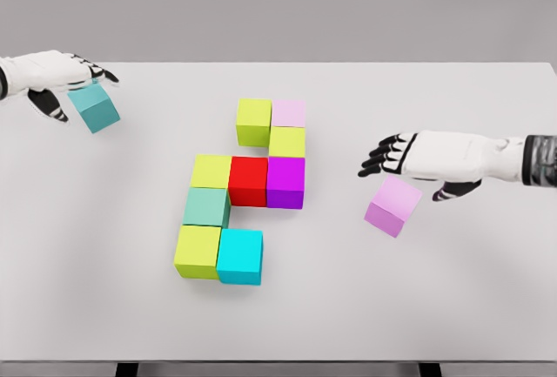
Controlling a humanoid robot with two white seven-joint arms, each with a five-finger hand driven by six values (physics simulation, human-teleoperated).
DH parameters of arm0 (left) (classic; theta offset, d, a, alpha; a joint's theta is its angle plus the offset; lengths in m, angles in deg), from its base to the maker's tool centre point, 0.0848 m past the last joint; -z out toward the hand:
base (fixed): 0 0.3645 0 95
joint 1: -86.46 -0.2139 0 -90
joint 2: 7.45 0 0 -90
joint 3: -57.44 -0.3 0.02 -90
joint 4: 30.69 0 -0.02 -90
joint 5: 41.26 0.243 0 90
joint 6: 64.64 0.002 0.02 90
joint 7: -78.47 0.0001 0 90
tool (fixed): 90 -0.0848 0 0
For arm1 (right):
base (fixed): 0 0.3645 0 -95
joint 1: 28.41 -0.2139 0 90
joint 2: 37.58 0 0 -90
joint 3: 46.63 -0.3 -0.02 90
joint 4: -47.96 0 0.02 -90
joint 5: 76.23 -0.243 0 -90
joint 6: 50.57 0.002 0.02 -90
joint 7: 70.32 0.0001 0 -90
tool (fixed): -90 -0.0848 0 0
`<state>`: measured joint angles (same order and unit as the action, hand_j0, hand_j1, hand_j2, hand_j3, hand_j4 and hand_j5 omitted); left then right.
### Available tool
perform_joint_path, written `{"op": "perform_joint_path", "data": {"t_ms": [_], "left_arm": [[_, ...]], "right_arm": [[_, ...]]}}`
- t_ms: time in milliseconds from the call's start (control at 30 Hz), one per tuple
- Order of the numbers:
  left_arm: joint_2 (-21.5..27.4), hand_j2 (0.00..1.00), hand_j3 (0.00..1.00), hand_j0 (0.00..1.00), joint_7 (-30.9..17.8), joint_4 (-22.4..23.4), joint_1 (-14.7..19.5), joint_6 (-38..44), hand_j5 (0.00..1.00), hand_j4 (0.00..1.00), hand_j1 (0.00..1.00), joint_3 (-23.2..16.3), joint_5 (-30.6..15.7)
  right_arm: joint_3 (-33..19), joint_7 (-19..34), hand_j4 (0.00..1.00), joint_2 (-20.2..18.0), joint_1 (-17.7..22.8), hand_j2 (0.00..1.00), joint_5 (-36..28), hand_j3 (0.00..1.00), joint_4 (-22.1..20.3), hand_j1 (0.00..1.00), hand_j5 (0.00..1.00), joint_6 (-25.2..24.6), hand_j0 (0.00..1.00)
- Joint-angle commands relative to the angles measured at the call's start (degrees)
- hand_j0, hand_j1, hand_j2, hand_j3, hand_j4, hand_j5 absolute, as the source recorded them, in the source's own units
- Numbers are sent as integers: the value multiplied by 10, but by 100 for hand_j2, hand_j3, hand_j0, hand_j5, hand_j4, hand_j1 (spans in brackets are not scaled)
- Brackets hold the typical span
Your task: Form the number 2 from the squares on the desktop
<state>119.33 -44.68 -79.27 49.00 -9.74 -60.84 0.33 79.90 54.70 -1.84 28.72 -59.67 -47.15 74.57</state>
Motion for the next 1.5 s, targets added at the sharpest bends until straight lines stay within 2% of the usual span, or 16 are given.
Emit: {"op": "perform_joint_path", "data": {"t_ms": [0, 67, 133, 233, 267, 333, 367, 400, 500, 533, 633, 767, 900, 1133, 1267, 1467], "left_arm": [[-19, 100, 100, 100, 3, 66, 4, 1, 100, 100, 100, 9, -26], [5, 100, 100, 100, 3, 103, 27, 1, 100, 100, 100, -18, -150], [64, 100, 100, 100, 3, 89, 55, 1, 100, 100, 100, -90, -261], [96, 100, 100, 100, -3, 23, 91, 1, 100, 100, 100, -198, -362], [95, 100, 100, 100, -18, -34, 91, 8, 100, 100, 100, -230, -437], [101, 100, 100, 100, -18, -176, 97, 381, 100, 100, 100, -253, -568], [100, 100, 100, 100, -18, -247, 104, 576, 100, 100, 100, -255, -581], [96, 100, 100, 100, -18, -283, 108, 666, 100, 100, 100, -255, -585], [90, 100, 100, 100, -17, -306, 113, 701, 100, 100, 100, -254, -590], [77, 100, 100, 100, 88, -306, 112, 701, 100, 100, 100, -259, -603], [66, 100, 100, 100, 244, -304, 112, 701, 100, 100, 100, -317, -647], [65, 100, 100, 100, 260, -258, 111, 701, 100, 100, 100, -317, -720], [70, 100, 100, 100, 286, -254, 111, 701, 100, 100, 100, -384, -673], [67, 99, 99, 99, 286, -218, 111, 701, 99, 99, 99, -410, -670], [61, 99, 99, 99, 286, -183, 108, 701, 99, 99, 99, -411, -653], [42, 100, 100, 100, 288, -155, 101, 701, 100, 100, 100, -411, -652]], "right_arm": [[7, 0, 100, 0, 0, 100, 1, 100, 2, 100, 100, -1, 100], [7, 0, 100, 2, 0, 100, 1, 100, 13, 100, 100, -1, 100], [21, 0, 100, 7, 0, 100, 1, 100, 16, 100, 100, -1, 100], [32, 0, 100, 9, 0, 100, 5, 100, 16, 100, 100, -1, 100], [35, 0, 100, 14, 0, 100, 5, 100, 22, 100, 100, -1, 100], [35, 0, 100, 18, -1, 100, 5, 100, 40, 100, 100, -1, 100], [35, 0, 100, 21, -3, 100, 6, 100, 48, 100, 100, -1, 100], [34, 0, 100, 22, -3, 100, 8, 100, 50, 100, 100, -1, 100], [35, 0, 100, 29, -3, 100, 14, 100, 52, 100, 100, -1, 100], [35, 0, 100, 35, -3, 100, 15, 100, 54, 100, 100, -1, 100], [36, 0, 100, 37, -3, 100, 22, 100, 57, 100, 100, -1, 100], [37, 0, 100, 42, -2, 100, 37, 100, 72, 100, 100, -1, 100], [49, 0, 100, 46, -3, 100, 42, 100, 74, 100, 100, -1, 100], [52, 0, 99, 49, -3, 99, 50, 99, 74, 99, 99, -1, 99], [52, 0, 70, 49, -3, 70, 50, 70, 74, 70, 70, -1, 70], [50, 0, 54, 47, -3, 54, 50, 54, 73, 54, 54, -1, 54]]}}
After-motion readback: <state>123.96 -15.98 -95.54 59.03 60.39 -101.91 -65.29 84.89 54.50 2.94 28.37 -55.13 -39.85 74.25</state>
